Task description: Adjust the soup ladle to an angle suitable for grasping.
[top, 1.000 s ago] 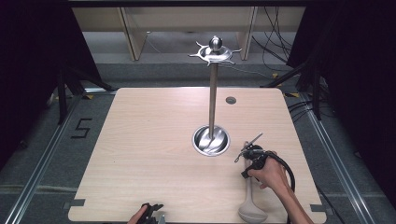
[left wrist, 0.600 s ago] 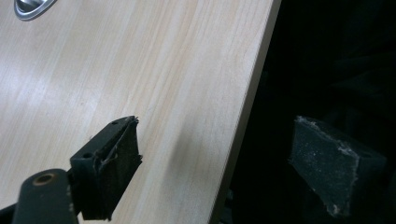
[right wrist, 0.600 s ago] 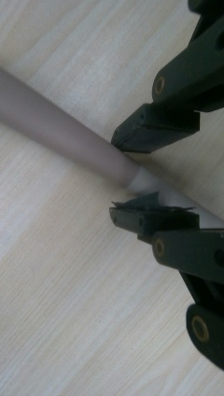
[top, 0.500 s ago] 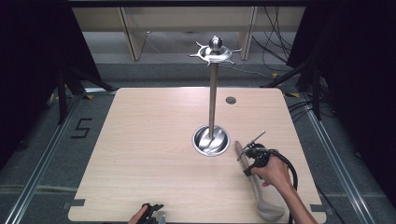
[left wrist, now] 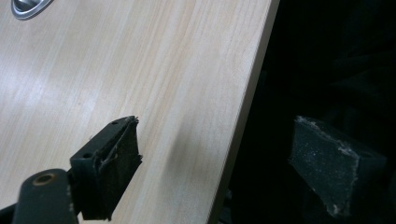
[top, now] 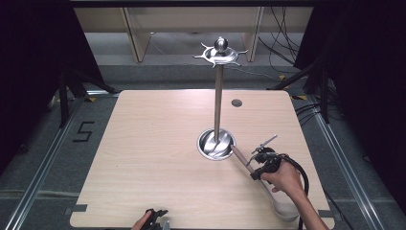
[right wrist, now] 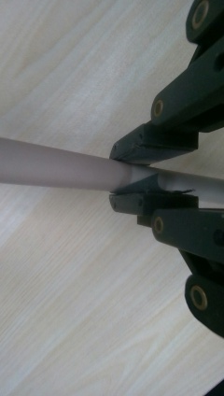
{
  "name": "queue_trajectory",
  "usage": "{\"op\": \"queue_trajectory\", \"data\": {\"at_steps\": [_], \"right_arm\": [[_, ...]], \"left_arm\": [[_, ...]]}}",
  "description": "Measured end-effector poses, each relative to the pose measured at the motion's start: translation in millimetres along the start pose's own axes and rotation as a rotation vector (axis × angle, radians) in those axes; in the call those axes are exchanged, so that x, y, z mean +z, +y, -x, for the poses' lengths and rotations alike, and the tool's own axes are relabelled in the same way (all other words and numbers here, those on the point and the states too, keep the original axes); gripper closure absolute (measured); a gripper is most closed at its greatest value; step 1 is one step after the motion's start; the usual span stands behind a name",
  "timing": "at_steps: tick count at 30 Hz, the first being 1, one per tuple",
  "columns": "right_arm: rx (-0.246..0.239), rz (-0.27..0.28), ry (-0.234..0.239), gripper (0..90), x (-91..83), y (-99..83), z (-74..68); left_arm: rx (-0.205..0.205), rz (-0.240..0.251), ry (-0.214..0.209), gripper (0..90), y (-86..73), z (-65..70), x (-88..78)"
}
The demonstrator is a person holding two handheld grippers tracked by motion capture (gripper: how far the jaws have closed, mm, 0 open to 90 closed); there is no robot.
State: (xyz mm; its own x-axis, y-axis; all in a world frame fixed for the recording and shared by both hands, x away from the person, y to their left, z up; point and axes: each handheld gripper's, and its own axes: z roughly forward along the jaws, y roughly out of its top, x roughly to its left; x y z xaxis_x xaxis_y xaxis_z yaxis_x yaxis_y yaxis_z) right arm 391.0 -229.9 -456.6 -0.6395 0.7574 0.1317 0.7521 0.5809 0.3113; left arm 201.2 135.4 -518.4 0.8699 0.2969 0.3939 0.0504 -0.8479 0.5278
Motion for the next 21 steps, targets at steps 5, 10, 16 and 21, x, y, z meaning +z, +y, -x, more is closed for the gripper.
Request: {"op": "queue_trajectory", "data": {"at_steps": [5,10,16,21], "right_arm": [[-0.042,0.075,0.005,77.0,-15.7,-6.3,-6.8],[-0.061,0.141,0.001,77.1,-31.3,-17.3,-15.5],[-0.104,0.269,-0.005,77.2,-47.6,-29.3,-25.6],[-0.12,0.336,-0.029,77.2,-60.6,-38.7,-35.3]], "left_arm": [[-0.01,0.009,0.002,15.1,0.6,0.5,0.3],[-0.005,0.007,0.021,15.1,0.6,1.2,0.0],[-0.007,0.011,0.021,15.1,0.9,1.2,-0.1],[-0.006,0.005,0.005,15.1,0.6,0.0,0.6]]}}
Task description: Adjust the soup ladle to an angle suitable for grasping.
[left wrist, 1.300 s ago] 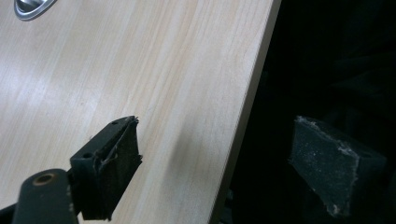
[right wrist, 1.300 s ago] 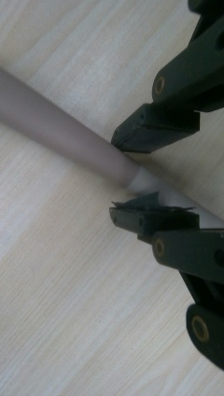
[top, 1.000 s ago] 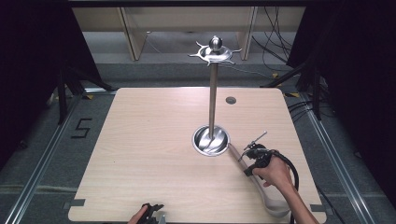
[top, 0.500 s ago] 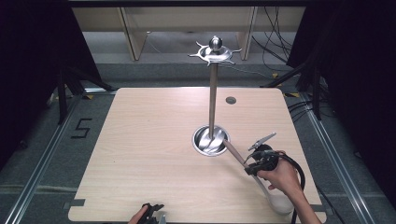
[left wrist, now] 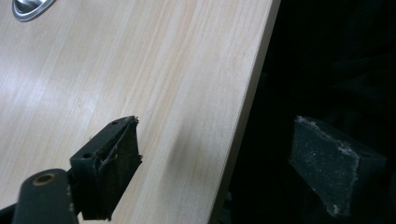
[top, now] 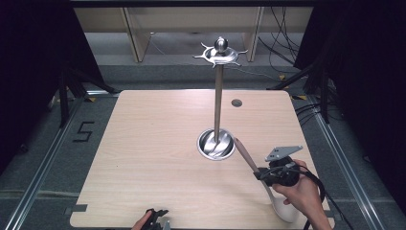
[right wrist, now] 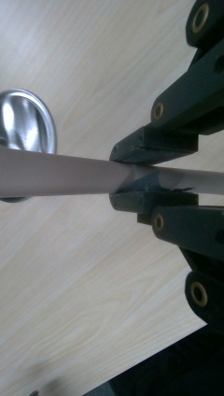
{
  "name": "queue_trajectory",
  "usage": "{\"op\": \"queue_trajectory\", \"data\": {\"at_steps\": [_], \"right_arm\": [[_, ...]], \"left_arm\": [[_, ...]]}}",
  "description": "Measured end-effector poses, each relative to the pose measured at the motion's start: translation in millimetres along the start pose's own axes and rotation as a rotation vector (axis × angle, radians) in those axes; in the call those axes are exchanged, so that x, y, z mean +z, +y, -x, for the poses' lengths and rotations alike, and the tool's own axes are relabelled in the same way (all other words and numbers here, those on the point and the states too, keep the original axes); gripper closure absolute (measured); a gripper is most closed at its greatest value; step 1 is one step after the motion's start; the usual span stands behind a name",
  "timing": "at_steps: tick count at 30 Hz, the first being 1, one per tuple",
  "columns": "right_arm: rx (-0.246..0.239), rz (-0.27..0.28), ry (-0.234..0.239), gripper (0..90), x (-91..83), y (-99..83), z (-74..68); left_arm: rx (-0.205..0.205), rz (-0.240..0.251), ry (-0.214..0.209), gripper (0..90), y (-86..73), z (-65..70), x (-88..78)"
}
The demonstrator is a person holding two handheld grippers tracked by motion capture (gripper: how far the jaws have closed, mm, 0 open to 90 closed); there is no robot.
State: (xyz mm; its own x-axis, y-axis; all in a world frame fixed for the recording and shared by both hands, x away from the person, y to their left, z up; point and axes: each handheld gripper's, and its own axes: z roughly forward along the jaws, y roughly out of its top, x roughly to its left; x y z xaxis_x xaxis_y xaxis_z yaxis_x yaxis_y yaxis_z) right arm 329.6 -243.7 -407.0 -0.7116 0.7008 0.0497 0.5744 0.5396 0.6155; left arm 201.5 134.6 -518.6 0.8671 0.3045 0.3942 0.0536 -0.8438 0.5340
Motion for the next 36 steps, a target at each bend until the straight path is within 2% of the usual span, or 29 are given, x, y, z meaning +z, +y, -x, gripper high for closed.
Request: {"op": "queue_trajectory", "data": {"at_steps": [1,2,3,4,6,8,9,10,11,16,17,18,19,20,23,25,26,27,30,31,32,35,36], "right_arm": [[-0.007,0.025,-0.007,77.2,-1.0,-1.0,-0.5],[-0.007,0.025,-0.007,77.2,-1.0,-1.0,-0.5],[-0.032,0.046,-0.005,77.2,-8.5,-2.0,-1.5],[-0.038,0.077,-0.018,77.2,-8.7,-3.1,-2.0],[-0.028,0.074,-0.011,77.2,-13.9,-3.6,-3.1],[-0.056,0.159,-0.019,77.2,-17.7,-7.8,-1.5],[-0.036,0.156,0.002,77.3,-19.6,-9.4,-1.6],[-0.036,0.156,0.002,77.3,-19.6,-9.4,-1.6],[-0.042,0.193,-0.001,77.3,-20.4,-12.2,1.0],[-0.034,0.23,0.009,77.3,-24.9,-15.6,2.9],[-0.047,0.253,-0.003,77.3,-25.2,-16.0,3.9],[-0.013,0.26,0.019,77.3,-26.1,-16.1,7.1],[-0.012,0.283,0.01,77.2,-26.0,-16.1,9.6],[-0.012,0.283,0.01,77.2,-26.0,-16.1,9.6],[0.012,0.325,0.037,77.3,-26.8,-15.8,17.9],[0.026,0.328,0.048,77.2,-26.8,-16.0,18.3],[0.005,0.366,0.024,77.3,-26.2,-16.4,20.5],[-0.004,0.38,0.015,77.3,-26.0,-16.2,21.4],[0.01,0.378,0.01,77.3,-28.2,-14.5,21.6],[-0.014,0.41,-0.009,77.3,-27.2,-13.1,23.8],[-0.017,0.412,-0.009,77.3,-28.5,-10.6,25.4],[-0.004,0.429,-0.017,77.3,-29.0,-9.5,25.5],[-0.028,0.431,-0.018,77.3,-29.8,-8.2,27.8]], "left_arm": [[-0.001,0.0,0.006,15.1,-0.2,0.1,-0.1],[-0.001,0.0,0.006,15.1,-0.2,0.1,-0.1],[-0.004,-0.002,0.01,15.1,-0.3,0.2,-0.4],[-0.004,-0.002,0.01,15.1,-0.3,0.2,-0.4],[-0.003,0.005,0.022,15.1,-0.3,0.4,-0.1],[-0.007,0.005,0.015,15.1,-0.5,0.9,0.0],[-0.009,-0.002,-0.01,15.1,-0.8,-0.7,0.7],[-0.009,-0.002,-0.01,15.1,-0.8,-0.7,0.7],[-0.006,-0.012,-0.007,15.1,-1.1,-1.9,0.2],[-0.011,0.001,0.013,15.1,-0.6,-0.7,-0.8],[-0.008,0.001,0.015,15.1,-0.5,-0.3,-0.7],[-0.009,-0.002,0.012,15.1,-0.3,0.0,-0.7],[-0.001,-0.004,-0.005,15.1,-0.1,-0.7,-0.5],[-0.001,-0.004,-0.005,15.1,-0.1,-0.7,-0.5],[-0.003,0.001,-0.005,15.1,-0.3,-1.0,-0.5],[-0.002,-0.002,-0.003,15.1,-0.2,-0.6,-1.0],[0.0,-0.002,-0.006,15.1,0.3,-0.5,-1.2],[-0.003,0.003,-0.008,15.1,0.6,0.0,-0.9],[-0.005,0.005,0.009,15.1,0.9,0.8,-1.0],[-0.006,0.006,0.012,15.1,0.7,1.1,-0.6],[-0.004,0.005,0.014,15.1,0.6,1.0,-0.6],[-0.009,0.005,0.009,15.1,0.6,1.0,-0.8],[-0.005,0.008,-0.005,15.1,0.6,0.4,-0.2]]}}
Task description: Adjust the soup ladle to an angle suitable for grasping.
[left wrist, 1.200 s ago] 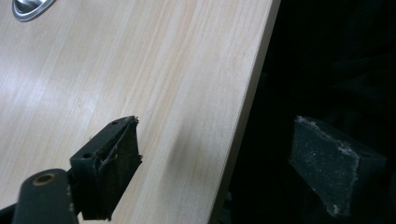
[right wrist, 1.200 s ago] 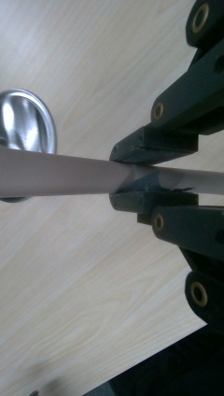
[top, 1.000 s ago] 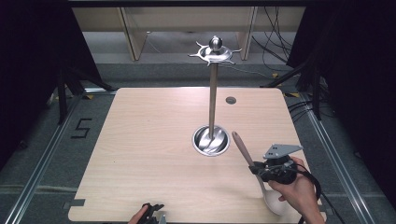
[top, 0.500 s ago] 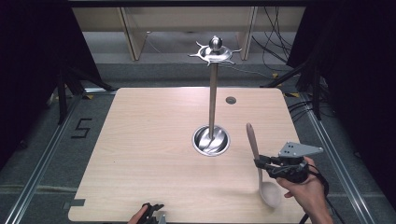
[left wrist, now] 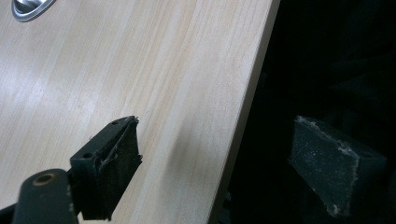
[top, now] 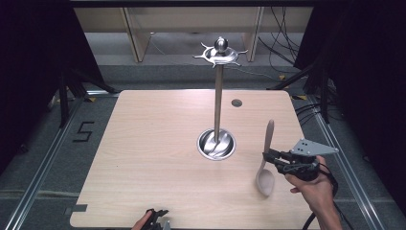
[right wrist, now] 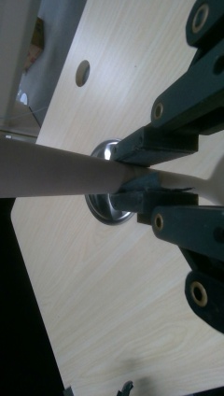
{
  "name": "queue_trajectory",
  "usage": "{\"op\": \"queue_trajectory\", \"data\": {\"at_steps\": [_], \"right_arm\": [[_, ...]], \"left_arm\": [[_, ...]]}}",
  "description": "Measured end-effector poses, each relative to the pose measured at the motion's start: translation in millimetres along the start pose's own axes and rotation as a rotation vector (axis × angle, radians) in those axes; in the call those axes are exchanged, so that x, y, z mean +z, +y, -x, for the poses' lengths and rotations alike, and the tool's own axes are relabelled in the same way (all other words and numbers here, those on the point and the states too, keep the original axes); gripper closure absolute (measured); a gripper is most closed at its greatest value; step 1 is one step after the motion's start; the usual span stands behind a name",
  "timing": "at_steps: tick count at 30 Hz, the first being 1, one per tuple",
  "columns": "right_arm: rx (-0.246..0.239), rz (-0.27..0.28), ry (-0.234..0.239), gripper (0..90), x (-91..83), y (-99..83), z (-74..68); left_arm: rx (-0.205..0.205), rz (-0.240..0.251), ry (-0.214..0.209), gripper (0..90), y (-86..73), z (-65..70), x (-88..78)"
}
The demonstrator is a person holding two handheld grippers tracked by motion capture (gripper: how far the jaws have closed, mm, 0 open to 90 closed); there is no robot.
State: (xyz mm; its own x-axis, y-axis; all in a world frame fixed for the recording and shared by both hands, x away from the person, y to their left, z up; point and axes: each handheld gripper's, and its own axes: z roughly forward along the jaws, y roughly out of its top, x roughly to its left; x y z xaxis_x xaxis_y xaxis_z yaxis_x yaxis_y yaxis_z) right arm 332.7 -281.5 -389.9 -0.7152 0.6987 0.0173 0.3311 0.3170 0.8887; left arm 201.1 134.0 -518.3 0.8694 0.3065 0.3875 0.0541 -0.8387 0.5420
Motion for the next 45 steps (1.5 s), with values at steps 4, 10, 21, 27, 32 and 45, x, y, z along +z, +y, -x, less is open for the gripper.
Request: {"op": "queue_trajectory", "data": {"at_steps": [4,10,21,27,32,45], "right_arm": [[-0.008,0.029,-0.011,77.3,0.0,3.0,1.7],[-0.005,0.059,-0.043,77.3,2.1,15.9,0.3],[-0.021,0.053,-0.056,77.2,15.3,56.4,-1.1],[-0.028,0.073,-0.052,77.3,23.0,72.7,-2.7],[-0.06,0.083,-0.059,77.3,26.7,88.3,-2.9],[-0.093,0.06,-0.083,77.2,34.4,115.8,-1.6]], "left_arm": [[0.001,-0.003,0.004,15.1,-0.3,0.4,0.3],[-0.002,-0.006,-0.006,15.1,-0.1,0.3,0.8],[0.002,-0.004,0.018,15.1,-0.1,0.7,-0.7],[0.003,-0.006,0.01,15.1,0.0,0.7,-0.7],[0.011,-0.008,-0.005,15.1,0.2,0.0,-0.6],[0.017,-0.001,0.027,15.1,0.8,0.8,-2.2]]}}
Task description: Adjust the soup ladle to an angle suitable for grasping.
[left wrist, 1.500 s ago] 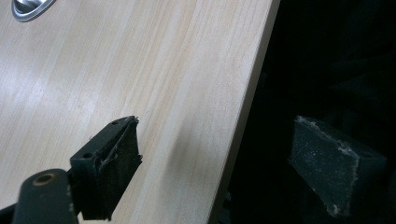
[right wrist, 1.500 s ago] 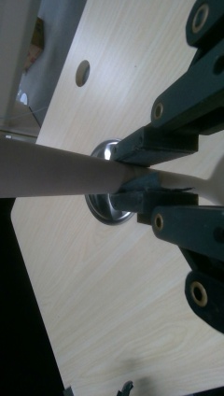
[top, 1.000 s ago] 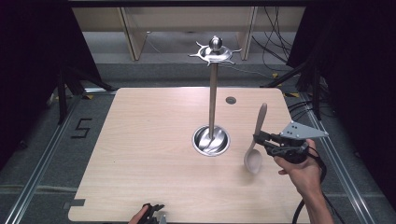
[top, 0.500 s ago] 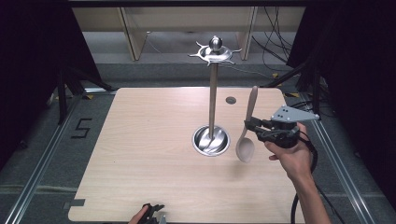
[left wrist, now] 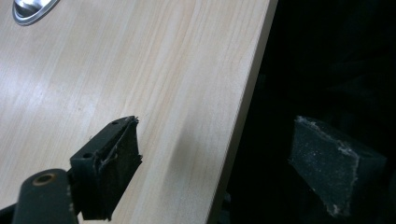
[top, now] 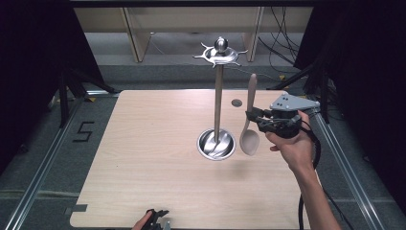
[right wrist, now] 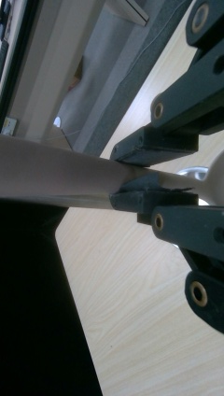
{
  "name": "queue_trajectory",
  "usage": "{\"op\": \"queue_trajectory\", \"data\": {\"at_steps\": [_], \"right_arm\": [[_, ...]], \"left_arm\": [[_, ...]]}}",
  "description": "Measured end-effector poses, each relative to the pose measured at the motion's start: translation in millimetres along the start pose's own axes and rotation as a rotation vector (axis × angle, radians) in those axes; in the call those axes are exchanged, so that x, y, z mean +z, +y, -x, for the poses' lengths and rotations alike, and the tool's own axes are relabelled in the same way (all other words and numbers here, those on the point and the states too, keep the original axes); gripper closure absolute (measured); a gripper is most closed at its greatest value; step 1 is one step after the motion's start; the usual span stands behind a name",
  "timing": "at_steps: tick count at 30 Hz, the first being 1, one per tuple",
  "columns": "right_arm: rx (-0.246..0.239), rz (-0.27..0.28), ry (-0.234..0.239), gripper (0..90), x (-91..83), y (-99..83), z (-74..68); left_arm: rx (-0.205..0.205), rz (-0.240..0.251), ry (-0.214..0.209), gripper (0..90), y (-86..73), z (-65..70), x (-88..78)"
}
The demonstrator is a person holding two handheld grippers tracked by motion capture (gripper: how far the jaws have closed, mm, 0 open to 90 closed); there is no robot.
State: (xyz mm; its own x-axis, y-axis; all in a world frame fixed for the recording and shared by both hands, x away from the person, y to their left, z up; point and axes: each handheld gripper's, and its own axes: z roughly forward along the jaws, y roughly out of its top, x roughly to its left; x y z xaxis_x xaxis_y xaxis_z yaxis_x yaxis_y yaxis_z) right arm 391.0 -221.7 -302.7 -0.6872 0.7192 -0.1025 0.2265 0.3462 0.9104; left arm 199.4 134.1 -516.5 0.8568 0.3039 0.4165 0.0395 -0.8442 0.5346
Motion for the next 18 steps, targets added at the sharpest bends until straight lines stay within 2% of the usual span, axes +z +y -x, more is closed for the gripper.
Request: {"op": "queue_trajectory", "data": {"at_steps": [3,4,5,7,11,12,14,18], "right_arm": [[-0.001,0.003,-0.018,77.3,1.5,3.7,0.4],[0.001,-0.009,-0.012,77.3,2.2,6.4,1.1],[-0.002,-0.001,-0.021,77.3,3.2,7.2,1.2],[-0.004,-0.018,-0.008,77.3,2.9,9.1,1.4],[-0.018,-0.01,-0.026,77.3,5.5,13.3,0.7],[-0.014,-0.018,-0.012,77.3,7.6,15.5,0.9],[-0.018,-0.012,-0.025,77.3,8.1,16.1,1.4],[-0.015,-0.039,-0.025,77.3,11.5,20.6,2.3]], "left_arm": [[-0.001,-0.003,-0.003,15.1,0.0,-0.4,-0.3],[-0.009,-0.002,-0.026,15.1,-0.3,-0.5,0.7],[-0.005,-0.003,-0.03,15.1,-0.2,-0.9,1.2],[-0.005,-0.005,-0.019,15.1,-0.2,-0.4,1.7],[-0.003,-0.011,-0.037,15.1,0.1,-0.3,0.9],[-0.005,-0.005,-0.035,15.1,-0.1,-0.6,1.7],[-0.007,-0.004,-0.023,15.1,-0.2,-0.3,1.9],[-0.005,-0.006,-0.02,15.1,-0.3,-0.1,2.0]]}}
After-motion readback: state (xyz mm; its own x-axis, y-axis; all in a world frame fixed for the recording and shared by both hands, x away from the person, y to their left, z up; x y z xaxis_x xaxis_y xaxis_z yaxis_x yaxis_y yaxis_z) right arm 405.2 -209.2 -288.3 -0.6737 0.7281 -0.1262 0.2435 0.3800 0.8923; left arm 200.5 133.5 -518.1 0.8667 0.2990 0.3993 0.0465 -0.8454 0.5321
